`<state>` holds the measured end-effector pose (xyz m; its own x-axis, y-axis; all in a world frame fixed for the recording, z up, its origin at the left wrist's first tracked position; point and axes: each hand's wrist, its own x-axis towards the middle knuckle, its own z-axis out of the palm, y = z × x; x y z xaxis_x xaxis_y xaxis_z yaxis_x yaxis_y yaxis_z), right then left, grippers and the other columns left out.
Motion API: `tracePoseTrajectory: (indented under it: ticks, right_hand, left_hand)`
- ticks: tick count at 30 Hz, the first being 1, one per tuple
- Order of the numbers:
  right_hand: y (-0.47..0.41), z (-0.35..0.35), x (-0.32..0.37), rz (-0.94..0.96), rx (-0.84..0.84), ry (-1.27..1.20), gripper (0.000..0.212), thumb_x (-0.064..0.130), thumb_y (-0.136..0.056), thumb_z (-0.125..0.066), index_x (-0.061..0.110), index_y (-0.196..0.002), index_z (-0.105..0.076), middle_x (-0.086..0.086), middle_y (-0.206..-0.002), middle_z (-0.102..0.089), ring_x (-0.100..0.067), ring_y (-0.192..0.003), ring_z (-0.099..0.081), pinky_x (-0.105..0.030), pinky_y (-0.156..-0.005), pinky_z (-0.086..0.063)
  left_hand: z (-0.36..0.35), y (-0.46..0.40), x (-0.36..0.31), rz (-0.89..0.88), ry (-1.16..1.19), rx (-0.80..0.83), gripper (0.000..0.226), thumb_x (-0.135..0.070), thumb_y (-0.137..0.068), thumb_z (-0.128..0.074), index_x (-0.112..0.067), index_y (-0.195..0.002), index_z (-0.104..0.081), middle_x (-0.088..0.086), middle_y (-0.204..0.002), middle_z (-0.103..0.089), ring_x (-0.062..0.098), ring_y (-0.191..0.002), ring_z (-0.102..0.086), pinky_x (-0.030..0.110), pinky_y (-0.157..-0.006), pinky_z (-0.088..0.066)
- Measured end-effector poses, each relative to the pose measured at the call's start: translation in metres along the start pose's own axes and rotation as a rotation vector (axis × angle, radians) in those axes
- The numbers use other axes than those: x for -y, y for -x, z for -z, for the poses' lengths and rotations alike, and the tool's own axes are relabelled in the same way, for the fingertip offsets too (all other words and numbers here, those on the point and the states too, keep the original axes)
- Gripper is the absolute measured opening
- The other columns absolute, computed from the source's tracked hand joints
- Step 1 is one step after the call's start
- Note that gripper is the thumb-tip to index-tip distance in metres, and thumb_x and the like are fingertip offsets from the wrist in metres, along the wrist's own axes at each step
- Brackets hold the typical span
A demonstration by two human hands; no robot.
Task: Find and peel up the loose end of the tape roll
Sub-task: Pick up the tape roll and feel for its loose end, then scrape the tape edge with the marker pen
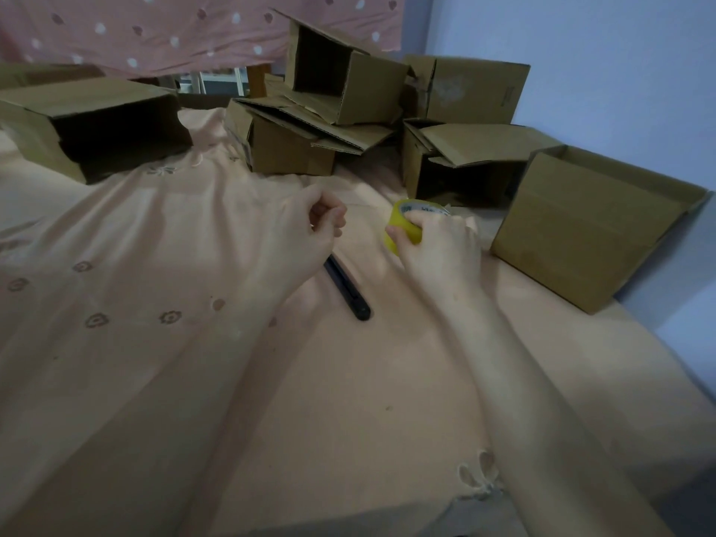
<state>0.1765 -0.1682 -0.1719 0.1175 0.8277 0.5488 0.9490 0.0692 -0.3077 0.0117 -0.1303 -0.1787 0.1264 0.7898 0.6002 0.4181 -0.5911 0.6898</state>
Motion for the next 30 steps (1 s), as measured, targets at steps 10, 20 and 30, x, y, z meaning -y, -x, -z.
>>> tracePoseTrajectory:
  ticks: [10,20,30]
  right_hand:
    - [-0.001,-0.007,-0.003,0.014,0.092,-0.02,0.029,0.046,-0.085,-0.06,0.02,-0.097,-0.068,-0.006,-0.095,-0.07,-0.029,-0.098,-0.056,-0.036,-0.091,-0.03]
    - [0.0,-0.011,-0.003,0.067,0.017,-0.178,0.024,0.036,-0.08,-0.068,0.018,-0.094,-0.059,0.001,-0.095,-0.061,-0.023,-0.095,-0.057,-0.041,-0.085,-0.045]
    - [0.015,-0.023,0.033,0.339,0.202,-0.26,0.01,0.022,-0.085,-0.058,0.013,-0.086,-0.055,0.007,-0.08,-0.051,-0.019,-0.08,-0.054,-0.038,-0.067,-0.046]
  left_hand:
    - [0.007,-0.004,0.023,0.251,0.106,0.035,0.022,-0.018,-0.091,-0.058,-0.032,-0.074,-0.064,-0.005,-0.077,-0.071,0.006,-0.069,-0.069,0.028,-0.076,-0.054]
    - [0.009,-0.002,0.028,0.22,0.067,0.073,0.013,-0.017,-0.082,-0.07,-0.024,-0.073,-0.064,-0.002,-0.071,-0.069,0.015,-0.067,-0.069,0.034,-0.074,-0.057]
    - [0.009,-0.003,0.028,0.157,-0.055,0.059,0.008,-0.029,-0.083,-0.069,-0.024,-0.077,-0.066,-0.008,-0.093,-0.069,0.002,-0.059,-0.057,0.024,-0.065,-0.045]
